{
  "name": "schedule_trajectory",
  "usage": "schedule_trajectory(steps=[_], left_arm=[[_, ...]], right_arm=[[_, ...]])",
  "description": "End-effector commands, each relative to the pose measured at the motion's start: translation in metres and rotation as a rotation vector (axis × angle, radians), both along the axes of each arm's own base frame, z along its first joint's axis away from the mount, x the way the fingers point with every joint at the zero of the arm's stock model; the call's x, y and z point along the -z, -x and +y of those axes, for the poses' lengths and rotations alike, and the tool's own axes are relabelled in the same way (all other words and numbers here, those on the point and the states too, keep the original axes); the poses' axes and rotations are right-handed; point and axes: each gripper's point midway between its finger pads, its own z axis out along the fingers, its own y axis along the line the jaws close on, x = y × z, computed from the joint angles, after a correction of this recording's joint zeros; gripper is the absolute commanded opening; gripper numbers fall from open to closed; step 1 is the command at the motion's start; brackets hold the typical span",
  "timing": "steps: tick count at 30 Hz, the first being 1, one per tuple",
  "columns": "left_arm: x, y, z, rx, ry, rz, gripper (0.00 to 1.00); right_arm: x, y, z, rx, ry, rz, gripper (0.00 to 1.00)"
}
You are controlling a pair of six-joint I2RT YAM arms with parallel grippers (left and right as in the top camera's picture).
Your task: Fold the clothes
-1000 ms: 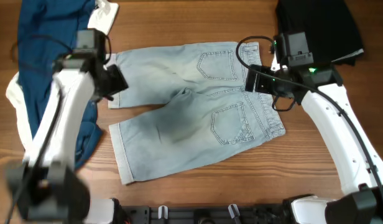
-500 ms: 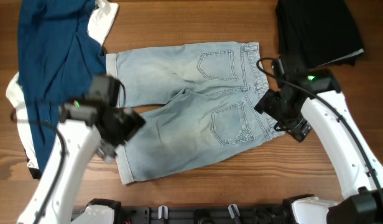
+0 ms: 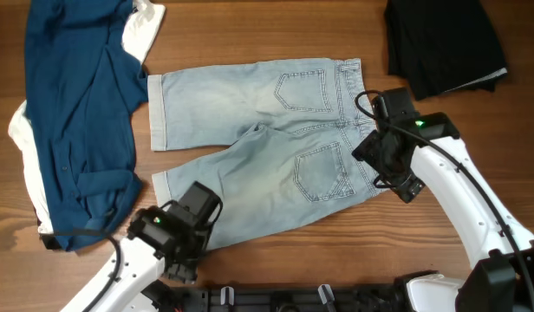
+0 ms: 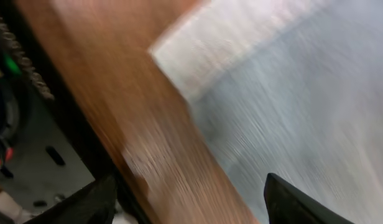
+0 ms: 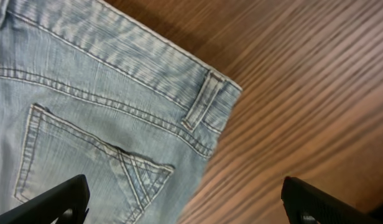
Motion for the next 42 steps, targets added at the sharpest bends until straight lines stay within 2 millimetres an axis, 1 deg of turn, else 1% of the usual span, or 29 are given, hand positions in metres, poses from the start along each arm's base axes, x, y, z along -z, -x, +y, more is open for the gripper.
schedule_trajectory(steps=[1, 3, 6, 8, 10, 12, 14, 17, 18, 20, 21, 22, 23, 25, 27, 29, 33, 36, 38, 39, 42], left_arm=[[0.009, -0.002, 0.025, -0.155, -0.132, -0.050, 0.74], [0.014, -0.003, 0.033, -0.192, -0.167, -0.072, 0.74], [0.028, -0.013, 0.031, -0.196, -0.152, -0.128, 0.75], [0.037, -0.015, 0.032, -0.197, -0.159, -0.139, 0.74], [0.040, -0.018, 0.041, -0.194, -0.212, -0.164, 0.74], [0.042, -0.021, 0.045, -0.192, -0.241, -0.174, 0.70], [0.049, -0.021, 0.043, -0.189, -0.241, -0.154, 0.66], [0.056, -0.021, 0.043, -0.182, -0.257, -0.133, 0.63], [0.060, -0.022, 0.042, -0.179, -0.264, -0.124, 0.60], [0.065, -0.025, 0.041, -0.148, -0.264, -0.113, 0.49], [0.068, -0.027, 0.040, -0.130, -0.256, -0.104, 0.37], [0.069, -0.028, 0.041, -0.117, -0.246, -0.093, 0.15], [0.070, -0.029, 0.041, -0.102, -0.229, -0.082, 0.04], [0.071, -0.037, 0.039, -0.041, -0.194, -0.091, 0.04], [0.067, -0.045, 0.037, 0.018, -0.176, -0.111, 0.04], [0.058, -0.057, 0.035, 0.088, -0.163, -0.147, 0.04], [0.039, -0.083, 0.029, 0.164, -0.140, -0.220, 0.04], [0.036, -0.088, 0.034, 0.140, -0.119, -0.219, 0.04], [0.037, -0.091, 0.040, 0.123, -0.109, -0.218, 0.04], [0.037, -0.091, 0.042, 0.119, -0.107, -0.216, 0.04], [0.037, -0.092, 0.046, 0.108, -0.109, -0.214, 0.04]], right_arm=[[0.003, 0.002, 0.001, -0.016, -0.010, -0.001, 1.00], [0.003, -0.001, 0.001, -0.021, -0.011, -0.012, 1.00], [0.003, -0.006, 0.002, -0.050, -0.012, -0.031, 1.00], [0.003, -0.007, 0.002, -0.051, -0.013, -0.034, 1.00], [0.003, -0.010, 0.003, -0.068, -0.014, -0.044, 1.00], [0.002, -0.011, 0.003, -0.068, -0.014, -0.048, 1.00], [0.002, -0.011, 0.003, -0.068, -0.014, -0.048, 1.00], [0.002, -0.011, 0.003, -0.068, -0.014, -0.048, 0.99], [0.002, -0.011, 0.003, -0.068, -0.014, -0.048, 1.00], [0.002, -0.011, 0.003, -0.068, -0.014, -0.048, 0.99], [0.003, -0.011, 0.003, -0.069, -0.014, -0.046, 0.99], [0.003, -0.010, 0.003, -0.070, -0.013, -0.044, 0.96], [0.003, -0.010, 0.003, -0.074, -0.013, -0.043, 0.93], [0.003, -0.010, 0.004, -0.094, -0.018, -0.040, 0.88], [0.003, -0.009, 0.006, -0.095, -0.026, -0.039, 0.87], [0.003, -0.009, 0.008, -0.095, -0.037, -0.037, 0.84], [0.010, -0.007, 0.009, -0.096, -0.045, -0.006, 0.83], [0.019, -0.004, 0.013, -0.096, -0.065, 0.033, 0.83], [0.028, -0.002, 0.013, -0.092, -0.059, 0.071, 0.80], [0.034, 0.000, 0.013, -0.087, -0.056, 0.092, 0.78], [0.056, 0.013, 0.011, -0.034, -0.053, 0.166, 0.77]])
